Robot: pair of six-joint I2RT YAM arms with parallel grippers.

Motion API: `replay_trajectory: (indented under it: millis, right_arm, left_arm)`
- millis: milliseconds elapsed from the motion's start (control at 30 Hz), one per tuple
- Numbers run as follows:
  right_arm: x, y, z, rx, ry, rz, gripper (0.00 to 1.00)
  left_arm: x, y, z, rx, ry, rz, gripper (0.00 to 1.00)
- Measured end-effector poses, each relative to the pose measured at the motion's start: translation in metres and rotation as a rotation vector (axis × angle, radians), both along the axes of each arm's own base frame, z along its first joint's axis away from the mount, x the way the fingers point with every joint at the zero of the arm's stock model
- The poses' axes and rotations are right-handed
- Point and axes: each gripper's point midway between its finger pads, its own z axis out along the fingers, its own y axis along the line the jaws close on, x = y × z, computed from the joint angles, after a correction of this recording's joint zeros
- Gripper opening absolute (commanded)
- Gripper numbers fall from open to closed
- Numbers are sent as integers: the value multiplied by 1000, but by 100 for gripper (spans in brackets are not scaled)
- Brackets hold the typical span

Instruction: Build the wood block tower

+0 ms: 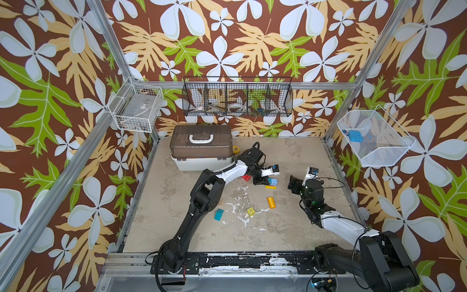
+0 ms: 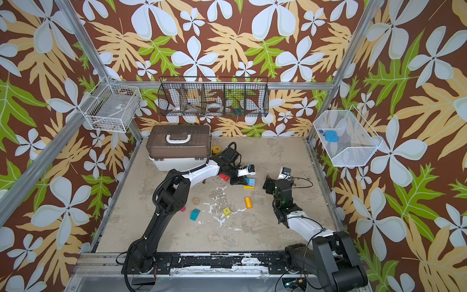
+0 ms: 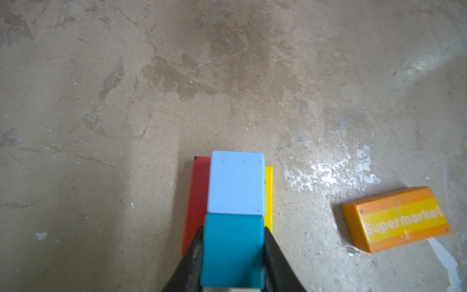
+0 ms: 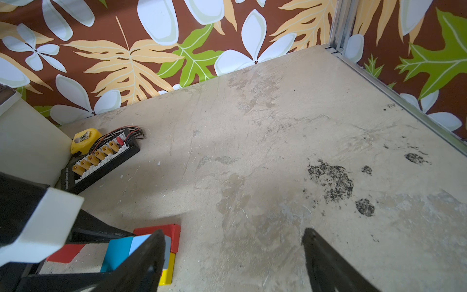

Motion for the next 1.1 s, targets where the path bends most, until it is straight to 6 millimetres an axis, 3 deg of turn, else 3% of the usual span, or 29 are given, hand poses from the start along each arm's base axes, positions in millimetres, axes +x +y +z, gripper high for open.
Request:
replay_trajectory:
  millis: [33,367,500,700,900,967,1033,1100]
  right_arm:
    - [0,0,0,0,0,0,85]
    - [0,0,0,0,0,1,85]
    - [0,0,0,-1,0,0,85]
    - [0,0,0,-1,0,-2,85]
    - [1,-2,-1,-7,6,-13,85]
    - [2,-2,-1,-8,6,-15,85]
    - [3,-2,-1,-8,6,-16,85]
    - [3,-2,0,-8,6,-16,85]
  left_arm:
    - [0,0,0,0,-1,0,99]
    - [5,6,-8,48,-9,42,100]
    - [4,9,5,41,-29,56,100]
    - [-3,15,63,-56,-97,96,100]
    - [-19,40,146,-207,-195,230,100]
    - [-25,61,174,-269,-229,326,100]
    - [-32,95,202,-363,-250,447,100]
    - [-35,151,221,-480,-258,624,100]
